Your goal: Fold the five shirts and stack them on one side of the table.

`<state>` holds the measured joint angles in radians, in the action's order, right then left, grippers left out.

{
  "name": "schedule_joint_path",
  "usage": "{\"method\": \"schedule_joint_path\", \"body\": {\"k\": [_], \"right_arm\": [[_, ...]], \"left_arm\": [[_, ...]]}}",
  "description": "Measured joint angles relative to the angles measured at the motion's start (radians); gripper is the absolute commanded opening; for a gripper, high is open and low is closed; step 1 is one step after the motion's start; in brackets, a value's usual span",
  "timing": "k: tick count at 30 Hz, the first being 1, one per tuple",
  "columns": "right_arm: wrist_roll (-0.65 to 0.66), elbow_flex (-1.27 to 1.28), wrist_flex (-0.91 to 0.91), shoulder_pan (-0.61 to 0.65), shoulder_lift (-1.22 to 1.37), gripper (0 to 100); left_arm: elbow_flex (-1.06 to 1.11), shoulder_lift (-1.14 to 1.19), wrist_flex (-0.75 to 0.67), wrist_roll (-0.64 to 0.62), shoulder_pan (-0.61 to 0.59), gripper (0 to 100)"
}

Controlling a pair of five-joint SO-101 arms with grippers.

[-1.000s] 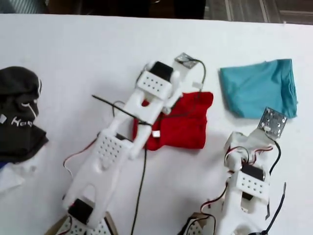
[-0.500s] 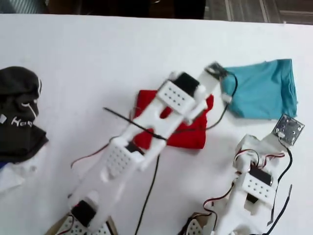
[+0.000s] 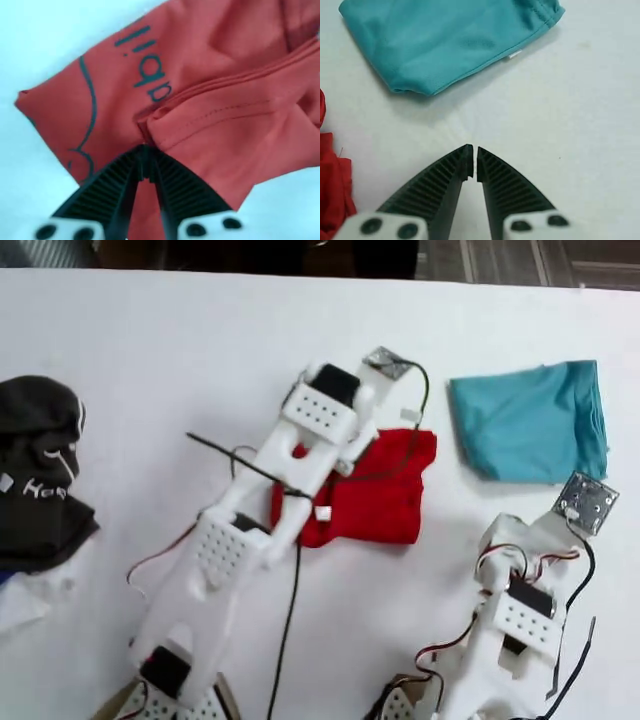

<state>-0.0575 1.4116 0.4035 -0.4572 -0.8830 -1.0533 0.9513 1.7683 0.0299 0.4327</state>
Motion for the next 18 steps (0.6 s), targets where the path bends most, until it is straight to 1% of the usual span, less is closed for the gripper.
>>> {"method": "schedule_joint_path", "body": {"k": [4,11,18], "right_arm": [[0.0,0.0,0.0,0.0,0.0,2.2],[0.0,0.0,0.0,-0.003,0.0,2.2],[0.0,0.0,0.0,-0.012,0.0,2.2]], "left_arm": [[0.0,0.04,0.0,0.0,0.034,3],[0.0,0.046,0.0,0.0,0.137,3],[0.006,-0.009,0.0,0.0,0.232,3]]}}
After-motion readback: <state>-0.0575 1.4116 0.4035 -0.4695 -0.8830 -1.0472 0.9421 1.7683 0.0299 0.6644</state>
